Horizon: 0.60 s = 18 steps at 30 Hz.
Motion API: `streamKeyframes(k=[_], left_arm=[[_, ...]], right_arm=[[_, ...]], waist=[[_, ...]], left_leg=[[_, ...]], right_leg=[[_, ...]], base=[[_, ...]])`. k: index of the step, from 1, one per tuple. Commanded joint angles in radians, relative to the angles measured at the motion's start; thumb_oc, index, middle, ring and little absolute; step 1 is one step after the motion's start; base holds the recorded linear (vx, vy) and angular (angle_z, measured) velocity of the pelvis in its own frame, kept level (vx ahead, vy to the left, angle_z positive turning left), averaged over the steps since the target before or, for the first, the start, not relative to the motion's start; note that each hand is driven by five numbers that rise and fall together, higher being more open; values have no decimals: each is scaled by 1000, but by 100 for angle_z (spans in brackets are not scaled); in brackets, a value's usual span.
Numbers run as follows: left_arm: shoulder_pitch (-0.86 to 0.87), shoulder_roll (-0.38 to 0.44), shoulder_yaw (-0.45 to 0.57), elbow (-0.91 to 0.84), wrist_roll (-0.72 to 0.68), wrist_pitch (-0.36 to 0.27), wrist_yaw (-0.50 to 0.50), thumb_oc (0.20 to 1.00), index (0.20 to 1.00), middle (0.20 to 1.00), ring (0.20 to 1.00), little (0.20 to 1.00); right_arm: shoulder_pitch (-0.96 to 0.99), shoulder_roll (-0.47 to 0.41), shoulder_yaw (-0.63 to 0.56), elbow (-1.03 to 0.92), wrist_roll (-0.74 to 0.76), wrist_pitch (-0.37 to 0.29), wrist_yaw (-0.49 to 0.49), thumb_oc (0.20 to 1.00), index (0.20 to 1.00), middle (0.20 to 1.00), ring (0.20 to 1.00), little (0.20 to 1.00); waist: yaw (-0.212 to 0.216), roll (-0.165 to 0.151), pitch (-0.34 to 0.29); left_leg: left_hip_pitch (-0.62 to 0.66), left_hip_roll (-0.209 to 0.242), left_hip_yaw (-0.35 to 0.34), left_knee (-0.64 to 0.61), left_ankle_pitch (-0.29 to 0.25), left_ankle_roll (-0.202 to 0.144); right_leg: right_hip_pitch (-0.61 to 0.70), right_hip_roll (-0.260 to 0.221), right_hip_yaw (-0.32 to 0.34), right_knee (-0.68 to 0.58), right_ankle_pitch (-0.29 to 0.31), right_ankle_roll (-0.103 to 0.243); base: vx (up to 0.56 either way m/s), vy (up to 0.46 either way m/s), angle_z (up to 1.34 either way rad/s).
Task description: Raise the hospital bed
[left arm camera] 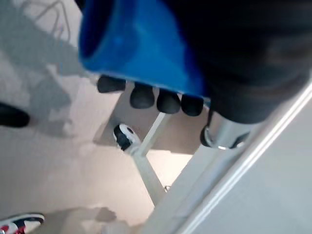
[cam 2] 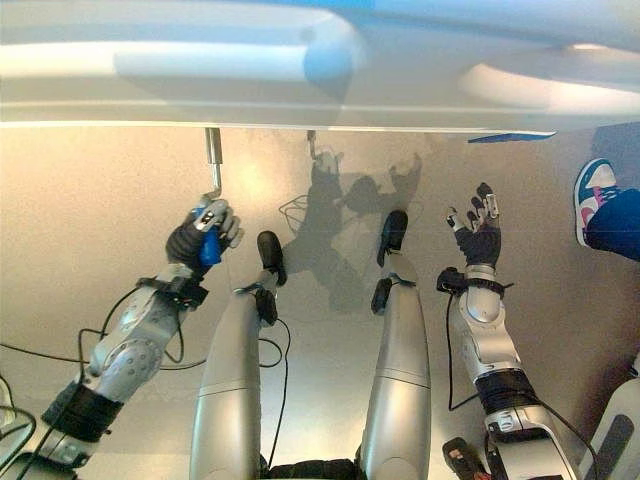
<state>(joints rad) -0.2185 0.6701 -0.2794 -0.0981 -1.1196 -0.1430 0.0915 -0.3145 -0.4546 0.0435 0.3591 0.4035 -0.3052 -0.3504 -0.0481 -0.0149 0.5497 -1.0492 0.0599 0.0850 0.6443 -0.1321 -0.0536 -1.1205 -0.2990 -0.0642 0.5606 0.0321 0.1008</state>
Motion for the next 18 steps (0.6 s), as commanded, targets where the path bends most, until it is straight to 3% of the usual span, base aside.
streamKeyframes(k=[1,5,8,12,16,18], left_arm=[[43,-37,228,-246,-20,-250,31,200,200,200,200,200],[74,-41,356,-209,100,-300,122,200,200,200,200,200],[80,-32,373,-200,131,-299,142,200,200,200,200,200],[99,8,442,-155,276,-294,232,200,200,200,200,200],[77,43,457,-80,421,-257,316,200,200,200,200,200],[47,103,457,15,603,-186,380,200,200,200,200,200]], right_arm=[[73,-94,-53,-17,-19,-31,9,1000,1000,1000,1000,1000],[82,-113,-70,-25,-12,-43,9,1000,1000,1000,1000,1000],[84,-119,-72,-33,-15,-45,8,1000,1000,1000,1000,1000],[87,-139,-85,-38,-18,-49,5,1000,1000,1000,1000,1000],[88,-151,-87,-46,-25,-50,-2,1000,1000,1000,1000,1000],[83,-161,-76,-48,-31,-51,-6,1000,1000,1000,1000,1000]], waist=[[30,93,-30],[41,100,-30],[41,101,-30],[46,106,-30],[42,105,-30],[35,102,-30]], left_leg=[[42,-43,-59,-138,75,54],[46,-49,-58,-139,73,56],[47,-49,-59,-138,73,56],[48,-48,-58,-138,72,56],[47,-46,-56,-136,71,57],[40,-44,-56,-130,70,58]], right_leg=[[46,-18,-8,31,-12,57],[56,-21,-10,31,-12,60],[59,-22,-10,31,-13,59],[62,-22,-5,27,-12,58],[57,-21,0,27,-13,57],[50,-16,5,26,-11,57]], base=[[4,40,2],[5,29,-1],[1,10,0],[3,26,0],[1,9,0],[0,0,0]])
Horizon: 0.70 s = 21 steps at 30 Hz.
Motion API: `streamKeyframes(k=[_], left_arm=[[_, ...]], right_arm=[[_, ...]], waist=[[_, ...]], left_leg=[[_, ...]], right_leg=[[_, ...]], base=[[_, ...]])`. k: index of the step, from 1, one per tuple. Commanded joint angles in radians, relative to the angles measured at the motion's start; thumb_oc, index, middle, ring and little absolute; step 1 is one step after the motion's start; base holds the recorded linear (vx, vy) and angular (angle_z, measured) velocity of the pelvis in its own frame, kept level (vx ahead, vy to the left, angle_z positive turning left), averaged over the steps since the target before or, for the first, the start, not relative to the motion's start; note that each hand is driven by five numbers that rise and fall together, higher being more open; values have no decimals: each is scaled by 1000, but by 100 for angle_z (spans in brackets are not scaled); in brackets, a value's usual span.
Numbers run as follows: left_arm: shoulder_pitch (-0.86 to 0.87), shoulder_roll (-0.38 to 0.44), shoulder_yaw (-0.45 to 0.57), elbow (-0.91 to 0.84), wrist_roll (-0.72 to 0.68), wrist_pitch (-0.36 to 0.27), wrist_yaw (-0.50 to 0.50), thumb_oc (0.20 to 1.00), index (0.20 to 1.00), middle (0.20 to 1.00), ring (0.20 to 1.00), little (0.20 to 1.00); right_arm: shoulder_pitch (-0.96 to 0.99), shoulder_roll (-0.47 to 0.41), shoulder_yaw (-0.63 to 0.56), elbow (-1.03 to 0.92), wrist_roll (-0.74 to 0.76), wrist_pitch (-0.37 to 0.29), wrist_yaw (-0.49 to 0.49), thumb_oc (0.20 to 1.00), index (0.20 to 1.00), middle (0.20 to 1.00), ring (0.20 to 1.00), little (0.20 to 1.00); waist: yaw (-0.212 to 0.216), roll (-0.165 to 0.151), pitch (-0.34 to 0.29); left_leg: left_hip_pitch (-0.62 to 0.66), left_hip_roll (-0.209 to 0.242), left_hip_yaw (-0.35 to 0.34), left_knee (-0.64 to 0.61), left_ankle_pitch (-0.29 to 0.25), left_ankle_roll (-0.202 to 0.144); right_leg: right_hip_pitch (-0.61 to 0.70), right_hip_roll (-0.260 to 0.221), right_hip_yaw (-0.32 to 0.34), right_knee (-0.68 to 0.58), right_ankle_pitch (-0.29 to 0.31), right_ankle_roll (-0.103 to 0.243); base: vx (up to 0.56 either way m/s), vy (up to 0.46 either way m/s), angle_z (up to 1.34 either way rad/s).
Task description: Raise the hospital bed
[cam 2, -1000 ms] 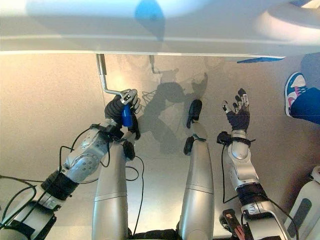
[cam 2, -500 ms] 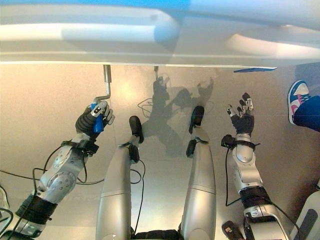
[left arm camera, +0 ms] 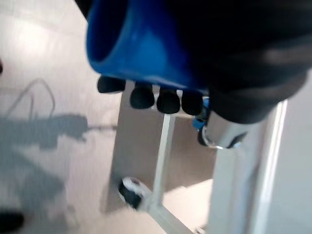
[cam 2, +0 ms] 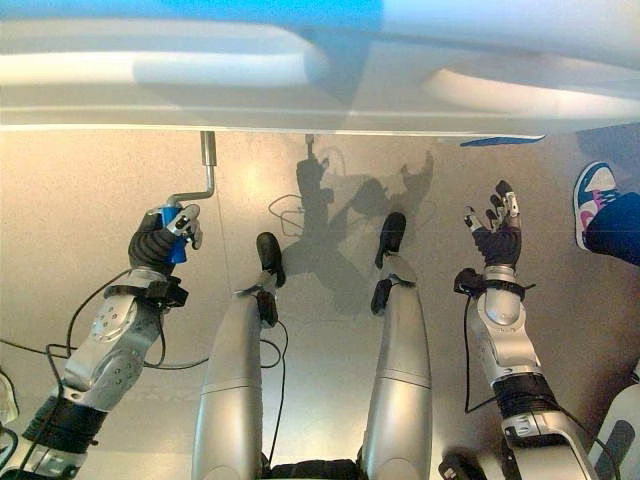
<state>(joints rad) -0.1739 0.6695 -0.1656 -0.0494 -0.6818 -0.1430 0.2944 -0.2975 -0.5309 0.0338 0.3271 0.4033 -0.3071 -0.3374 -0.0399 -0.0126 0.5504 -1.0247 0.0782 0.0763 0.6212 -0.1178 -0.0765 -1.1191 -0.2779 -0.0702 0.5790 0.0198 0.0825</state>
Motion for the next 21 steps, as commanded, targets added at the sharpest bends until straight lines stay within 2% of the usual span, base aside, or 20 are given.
streamKeyframes(k=[1,2,3,4,8,9,10,14,15,21], left_arm=[[-3,104,340,-31,171,-185,182,200,200,200,200,200],[-13,116,339,-13,215,-177,195,200,200,200,200,200],[-30,147,334,45,301,-136,206,200,200,200,200,200],[-45,150,331,54,323,-144,218,200,200,200,200,200],[-128,176,288,203,531,-59,270,200,200,200,200,200],[-130,175,286,204,532,-60,271,200,200,200,200,200],[-147,189,273,257,578,-17,267,200,200,200,200,200],[-224,207,224,383,638,29,277,200,200,200,200,200],[-267,203,192,474,649,55,278,200,200,200,200,200],[-365,177,107,617,661,82,258,200,200,200,200,200]], right_arm=[[65,-84,-66,-15,-32,-49,-19,1000,1000,1000,1000,1000],[63,-86,-68,-16,-33,-50,-20,1000,1000,1000,1000,1000],[60,-90,-67,-12,-33,-52,-17,1000,1000,1000,1000,1000],[58,-91,-66,-14,-35,-53,-16,1000,1000,1000,1000,1000],[49,-112,-73,-20,-30,-64,-16,1000,1000,1000,1000,1000],[49,-113,-74,-19,-30,-64,-16,1000,1000,1000,1000,1000],[44,-119,-70,-19,-26,-68,-17,1000,1000,1000,1000,1000],[40,-127,-72,-33,-19,-70,-18,1000,1000,1000,1000,1000],[31,-126,-61,-34,-17,-71,-20,1000,1000,1000,1000,1000],[18,-117,-55,-38,-4,-81,-28,1000,1000,1000,1000,1000]], waist=[[28,99,-30],[27,97,-30],[23,94,-30],[20,93,-30],[3,86,-30],[3,86,-30],[-3,85,-30],[-10,81,-30],[-21,76,-30],[-32,68,-30]], left_leg=[[15,-62,-46,-107,55,81],[13,-61,-45,-104,54,81],[8,-58,-44,-100,53,82],[7,-57,-43,-100,53,82],[-12,-50,-38,-78,45,84],[-13,-50,-37,-77,44,84],[-19,-49,-35,-71,43,83],[-38,-43,-32,-56,37,84],[-43,-41,-31,-49,36,84],[-63,-38,-24,-28,24,84]], right_leg=[[48,-37,11,8,1,75],[44,-36,13,11,0,76],[40,-33,16,12,0,75],[39,-31,17,12,0,76],[12,-19,45,24,-5,74],[11,-19,45,25,-5,74],[6,-16,48,25,-5,74],[-12,-9,54,27,-7,73],[-19,-6,57,32,-8,73],[-41,0,66,41,-9,74]], base=[[0,0,0],[0,0,0],[0,0,0],[0,0,0],[8,29,-2],[10,25,-3],[0,0,0],[6,9,-4],[14,6,-11],[11,12,-7]])
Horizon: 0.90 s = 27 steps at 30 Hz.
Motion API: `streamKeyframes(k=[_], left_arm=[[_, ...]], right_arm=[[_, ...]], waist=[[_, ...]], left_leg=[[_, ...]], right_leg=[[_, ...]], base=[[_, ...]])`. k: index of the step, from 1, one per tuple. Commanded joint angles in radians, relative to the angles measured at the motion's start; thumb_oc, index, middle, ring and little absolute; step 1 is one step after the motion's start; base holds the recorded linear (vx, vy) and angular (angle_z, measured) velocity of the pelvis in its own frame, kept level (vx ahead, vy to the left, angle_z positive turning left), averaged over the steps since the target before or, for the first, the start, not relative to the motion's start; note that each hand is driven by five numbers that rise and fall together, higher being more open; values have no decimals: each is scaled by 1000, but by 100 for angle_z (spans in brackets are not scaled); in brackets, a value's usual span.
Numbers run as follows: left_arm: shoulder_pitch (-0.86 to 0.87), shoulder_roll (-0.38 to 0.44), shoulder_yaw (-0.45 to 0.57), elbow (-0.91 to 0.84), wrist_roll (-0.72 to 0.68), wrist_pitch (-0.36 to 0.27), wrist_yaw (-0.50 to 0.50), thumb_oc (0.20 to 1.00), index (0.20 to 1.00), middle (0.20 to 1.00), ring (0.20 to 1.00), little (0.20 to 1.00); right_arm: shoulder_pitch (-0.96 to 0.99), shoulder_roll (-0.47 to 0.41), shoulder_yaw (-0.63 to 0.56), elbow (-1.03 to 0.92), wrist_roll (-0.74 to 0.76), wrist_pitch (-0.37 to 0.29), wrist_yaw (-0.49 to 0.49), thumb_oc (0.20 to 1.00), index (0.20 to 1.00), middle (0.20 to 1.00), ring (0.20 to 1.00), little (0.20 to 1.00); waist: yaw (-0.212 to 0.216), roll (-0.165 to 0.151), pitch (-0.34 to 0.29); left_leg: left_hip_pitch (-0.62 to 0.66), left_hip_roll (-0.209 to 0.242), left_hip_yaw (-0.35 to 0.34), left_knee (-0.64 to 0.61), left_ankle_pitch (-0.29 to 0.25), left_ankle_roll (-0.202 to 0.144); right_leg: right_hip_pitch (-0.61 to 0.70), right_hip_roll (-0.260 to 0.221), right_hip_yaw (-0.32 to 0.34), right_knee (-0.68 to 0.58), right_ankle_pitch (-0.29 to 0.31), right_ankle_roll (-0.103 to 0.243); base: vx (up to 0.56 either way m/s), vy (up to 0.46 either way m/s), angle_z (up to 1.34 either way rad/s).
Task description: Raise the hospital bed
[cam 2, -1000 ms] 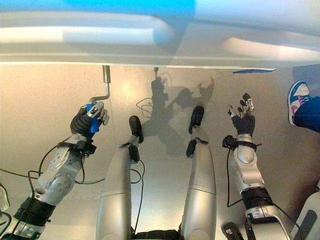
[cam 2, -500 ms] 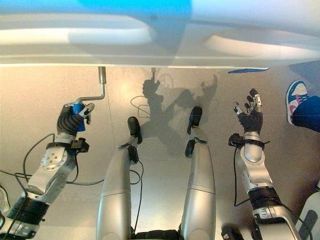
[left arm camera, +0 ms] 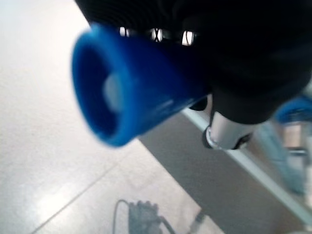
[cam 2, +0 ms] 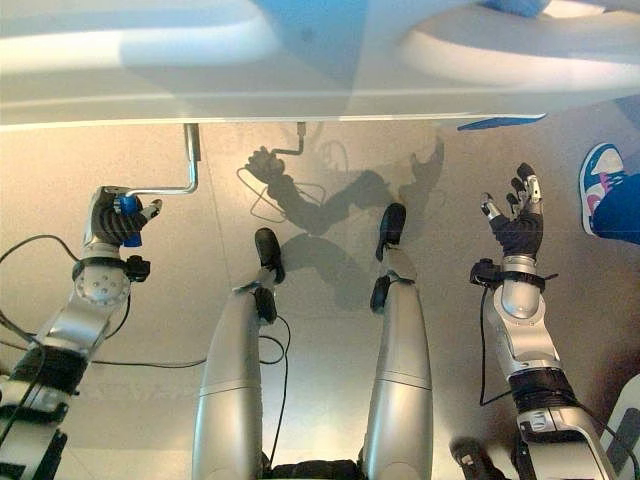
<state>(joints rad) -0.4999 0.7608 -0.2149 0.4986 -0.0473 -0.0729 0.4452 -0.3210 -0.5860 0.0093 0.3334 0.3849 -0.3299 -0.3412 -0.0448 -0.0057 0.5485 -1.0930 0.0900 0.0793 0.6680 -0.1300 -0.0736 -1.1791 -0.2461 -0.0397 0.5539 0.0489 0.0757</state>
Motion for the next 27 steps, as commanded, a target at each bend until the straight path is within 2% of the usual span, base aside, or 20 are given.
streamKeyframes(k=[1,5,13,20,21,24,25,27], left_arm=[[-49,81,147,95,31,21,101,200,200,200,200,200],[-148,61,65,242,60,63,78,200,200,200,200,200],[-240,-23,-28,364,81,100,44,200,200,200,200,200],[-325,-159,-87,451,37,96,25,200,200,200,200,200],[-345,-208,-100,446,17,97,25,200,200,200,200,200],[-365,-250,-120,456,13,98,23,200,200,200,200,200],[-385,-299,-133,483,-24,93,15,200,200,200,200,200],[-392,-325,-153,488,-19,93,5,200,200,200,200,200]], right_arm=[[40,-62,-26,-46,12,-59,-25,1000,1000,1000,1000,1000],[33,-54,-9,-51,23,-63,-31,1000,1000,1000,1000,1000],[34,-31,23,-65,35,-65,-31,1000,1000,1000,1000,1000],[20,-21,48,-83,52,-67,-36,1000,1000,1000,1000,1000],[18,-16,52,-91,56,-68,-40,1000,1000,1000,1000,1000],[19,-15,55,-99,53,-66,-43,1000,1000,1000,1000,1000],[13,-9,65,-104,56,-67,-52,1000,1000,1000,1000,1000],[10,-5,67,-108,51,-70,-61,1000,1000,1000,1000,1000]], waist=[[-31,58,-29],[-49,40,-29],[-65,14,-29],[-85,-12,-29],[-92,-17,-29],[-95,-22,-29],[-101,-27,-29],[-104,-30,-29]], left_leg=[[4,-49,-25,-71,34,81],[-15,-44,-24,-50,27,81],[-45,-40,-30,-14,17,81],[-72,-36,-32,26,8,82],[-80,-35,-34,37,5,82],[-86,-34,-36,48,5,81],[-93,-36,-36,62,4,80],[-95,-37,-38,65,4,81]], right_leg=[[18,-31,36,66,-37,80],[1,-24,40,73,-35,80],[-25,-11,38,97,-40,79],[-48,2,37,127,-47,75],[-56,4,36,139,-49,73],[-63,5,35,148,-52,72],[-69,9,36,164,-54,71],[-72,9,35,170,-55,71]], base=[[19,13,-3],[7,4,-2],[13,-17,-4],[6,-10,-3],[0,0,0],[5,-16,-2],[0,0,0],[0,0,0]])
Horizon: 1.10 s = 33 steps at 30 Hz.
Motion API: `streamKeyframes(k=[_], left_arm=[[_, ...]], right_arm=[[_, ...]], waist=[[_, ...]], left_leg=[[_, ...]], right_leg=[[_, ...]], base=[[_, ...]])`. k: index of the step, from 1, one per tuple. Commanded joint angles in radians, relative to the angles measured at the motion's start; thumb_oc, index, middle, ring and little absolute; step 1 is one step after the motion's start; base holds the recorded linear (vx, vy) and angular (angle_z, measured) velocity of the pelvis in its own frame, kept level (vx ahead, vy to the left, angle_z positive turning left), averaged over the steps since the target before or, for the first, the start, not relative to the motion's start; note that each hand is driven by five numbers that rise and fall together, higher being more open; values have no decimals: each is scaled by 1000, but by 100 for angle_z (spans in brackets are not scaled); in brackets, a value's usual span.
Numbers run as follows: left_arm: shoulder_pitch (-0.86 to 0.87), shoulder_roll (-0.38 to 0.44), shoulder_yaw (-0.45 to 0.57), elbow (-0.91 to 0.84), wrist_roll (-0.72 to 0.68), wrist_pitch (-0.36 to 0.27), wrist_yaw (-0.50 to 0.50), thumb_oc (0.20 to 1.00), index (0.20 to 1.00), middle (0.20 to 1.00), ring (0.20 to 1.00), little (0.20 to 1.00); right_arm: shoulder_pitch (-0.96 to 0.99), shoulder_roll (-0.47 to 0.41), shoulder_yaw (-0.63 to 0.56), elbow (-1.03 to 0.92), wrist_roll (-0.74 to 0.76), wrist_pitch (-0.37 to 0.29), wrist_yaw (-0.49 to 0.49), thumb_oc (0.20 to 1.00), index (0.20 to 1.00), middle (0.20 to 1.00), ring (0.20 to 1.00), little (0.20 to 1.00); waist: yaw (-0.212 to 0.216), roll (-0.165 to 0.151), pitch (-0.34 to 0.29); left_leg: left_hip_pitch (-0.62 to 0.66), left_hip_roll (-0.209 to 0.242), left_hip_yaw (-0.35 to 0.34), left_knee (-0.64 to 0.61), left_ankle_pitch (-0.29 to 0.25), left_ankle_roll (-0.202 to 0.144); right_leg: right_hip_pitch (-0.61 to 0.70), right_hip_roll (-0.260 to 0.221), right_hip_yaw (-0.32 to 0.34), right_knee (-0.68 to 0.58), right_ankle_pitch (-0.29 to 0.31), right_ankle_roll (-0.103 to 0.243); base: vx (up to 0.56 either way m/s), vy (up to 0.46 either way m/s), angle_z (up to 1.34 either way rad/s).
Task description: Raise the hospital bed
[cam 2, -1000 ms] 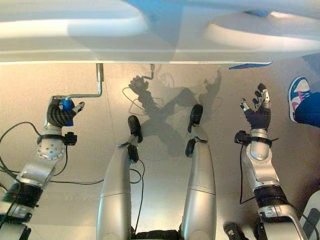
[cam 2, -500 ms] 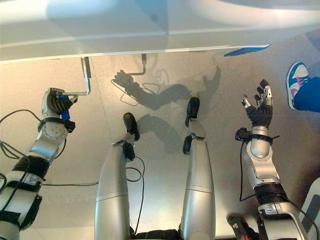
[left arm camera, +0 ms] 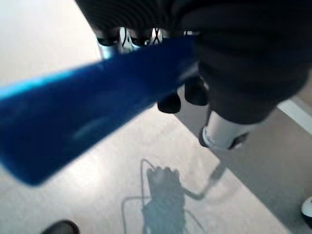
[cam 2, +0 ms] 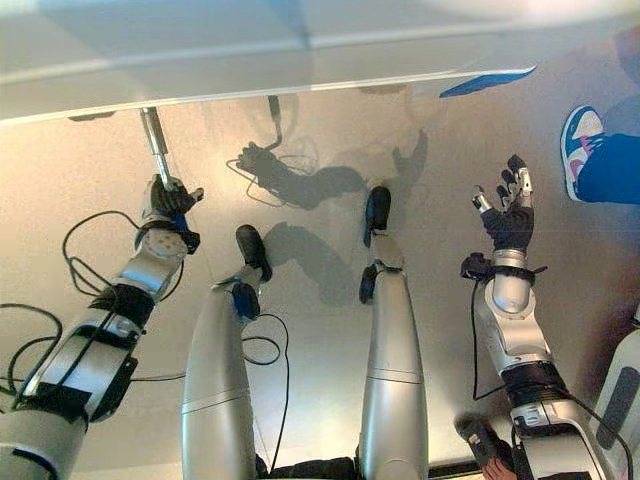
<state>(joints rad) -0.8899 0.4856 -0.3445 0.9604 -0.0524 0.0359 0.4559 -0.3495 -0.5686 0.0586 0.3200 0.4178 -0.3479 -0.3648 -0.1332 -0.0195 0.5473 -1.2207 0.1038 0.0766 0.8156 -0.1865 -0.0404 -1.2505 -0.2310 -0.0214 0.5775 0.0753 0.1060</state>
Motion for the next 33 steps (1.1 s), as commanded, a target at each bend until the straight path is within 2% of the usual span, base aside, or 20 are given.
streamKeyframes(k=[1,3,4,5,8,13,19,26,33], left_arm=[[-3,-51,-25,27,-14,-16,-5,200,200,200,200,200],[-15,-115,-45,44,-9,-12,-9,200,200,200,200,200],[-35,-173,-60,65,-29,-14,-14,200,200,200,200,200],[-36,-174,-60,66,-30,-15,-13,200,200,200,200,200],[-54,-261,-83,78,-81,-27,-18,200,200,200,200,200],[-70,-325,-110,64,-156,-56,-39,200,200,200,200,200],[-78,-398,-186,-103,-341,-150,-93,200,200,200,200,200],[-25,-386,-250,-319,-524,-213,-142,200,200,200,200,200],[96,-272,-286,-639,-690,-235,-213,200,200,200,200,200]], right_arm=[[39,-22,17,-95,18,-52,-38,1000,1000,1000,1000,1000],[38,-13,12,-102,9,-57,-51,1000,1000,1000,1000,1000],[27,-7,21,-105,6,-55,-57,1000,1000,1000,1000,1000],[27,-8,21,-105,6,-55,-58,1000,1000,1000,1000,1000],[13,-2,31,-109,8,-57,-70,1000,1000,1000,1000,1000],[-3,5,41,-105,7,-52,-80,1000,1000,1000,1000,1000],[-27,14,41,-93,8,-50,-98,1000,1000,1000,1000,1000],[-48,1,4,-86,-7,-50,-141,1000,1000,1000,1000,1000],[-25,5,-27,-93,-34,-33,-151,1000,1000,1000,1000,1000]], waist=[[-15,-16,-27],[-20,-22,-27],[-25,-26,-27],[-25,-25,-27],[-31,-28,-27],[-35,-27,-27],[-38,-24,-27],[-26,-9,-27],[-1,18,-27]], left_leg=[[33,-51,-36,-83,60,47],[29,-50,-35,-80,63,46],[28,-51,-34,-79,64,45],[28,-52,-34,-79,64,45],[31,-49,-30,-84,67,41],[33,-49,-30,-92,69,41],[45,-49,-30,-111,69,42],[59,-53,-32,-140,71,43],[67,-61,-34,-159,72,47]], right_leg=[[-1,-7,17,146,-82,40],[-4,-7,15,155,-83,40],[-6,-6,14,159,-83,41],[-6,-7,15,159,-84,41],[-9,-6,14,161,-83,40],[-6,-4,13,156,-82,42],[4,-6,11,141,-81,43],[14,-12,4,127,-84,46],[21,-20,-1,117,-87,45]], base=[[0,0,0],[5,-23,0],[0,0,0],[5,-35,1],[0,-4,1],[0,0,0],[0,0,1],[1,2,2],[0,0,0]])
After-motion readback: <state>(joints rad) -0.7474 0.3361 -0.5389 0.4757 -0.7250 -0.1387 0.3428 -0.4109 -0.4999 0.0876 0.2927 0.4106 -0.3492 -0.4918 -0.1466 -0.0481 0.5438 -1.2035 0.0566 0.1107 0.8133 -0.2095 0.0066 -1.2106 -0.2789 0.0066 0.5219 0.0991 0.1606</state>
